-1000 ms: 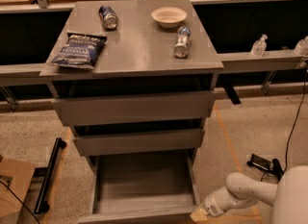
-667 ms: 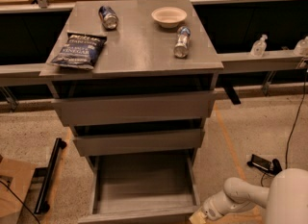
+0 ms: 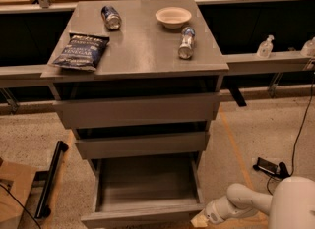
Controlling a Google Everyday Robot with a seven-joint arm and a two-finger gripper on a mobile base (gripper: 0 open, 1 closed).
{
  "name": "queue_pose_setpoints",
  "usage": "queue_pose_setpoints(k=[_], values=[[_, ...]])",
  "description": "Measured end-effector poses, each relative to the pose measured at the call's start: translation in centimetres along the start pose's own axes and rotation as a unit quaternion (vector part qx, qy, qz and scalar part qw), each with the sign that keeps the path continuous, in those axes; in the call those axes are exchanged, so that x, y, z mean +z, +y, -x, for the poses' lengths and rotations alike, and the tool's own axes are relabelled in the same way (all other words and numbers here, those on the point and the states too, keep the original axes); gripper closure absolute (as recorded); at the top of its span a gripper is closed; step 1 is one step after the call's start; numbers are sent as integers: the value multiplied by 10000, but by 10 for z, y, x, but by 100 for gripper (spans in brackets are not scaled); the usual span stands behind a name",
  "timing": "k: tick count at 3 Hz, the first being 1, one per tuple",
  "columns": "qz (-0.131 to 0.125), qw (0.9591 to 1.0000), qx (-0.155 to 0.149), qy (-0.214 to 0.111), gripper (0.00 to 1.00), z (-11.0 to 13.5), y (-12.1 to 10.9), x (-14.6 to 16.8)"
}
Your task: Close bottom drawer
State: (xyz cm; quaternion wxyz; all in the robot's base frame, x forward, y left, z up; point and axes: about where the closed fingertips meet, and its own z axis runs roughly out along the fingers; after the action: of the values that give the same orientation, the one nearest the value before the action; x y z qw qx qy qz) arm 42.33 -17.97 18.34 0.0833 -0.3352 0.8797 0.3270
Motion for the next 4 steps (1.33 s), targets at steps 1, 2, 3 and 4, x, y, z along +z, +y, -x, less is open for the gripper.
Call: queue_pose_setpoints(k=[1, 2, 3, 4], values=[[-54, 9972, -545, -511, 100, 38, 13, -10], [43, 9880, -1178, -1002, 100, 84, 37, -9], [-43, 9847, -1310, -1144, 100, 97, 29, -9], [-187, 9761, -1919, -1000, 100, 144, 21, -5]])
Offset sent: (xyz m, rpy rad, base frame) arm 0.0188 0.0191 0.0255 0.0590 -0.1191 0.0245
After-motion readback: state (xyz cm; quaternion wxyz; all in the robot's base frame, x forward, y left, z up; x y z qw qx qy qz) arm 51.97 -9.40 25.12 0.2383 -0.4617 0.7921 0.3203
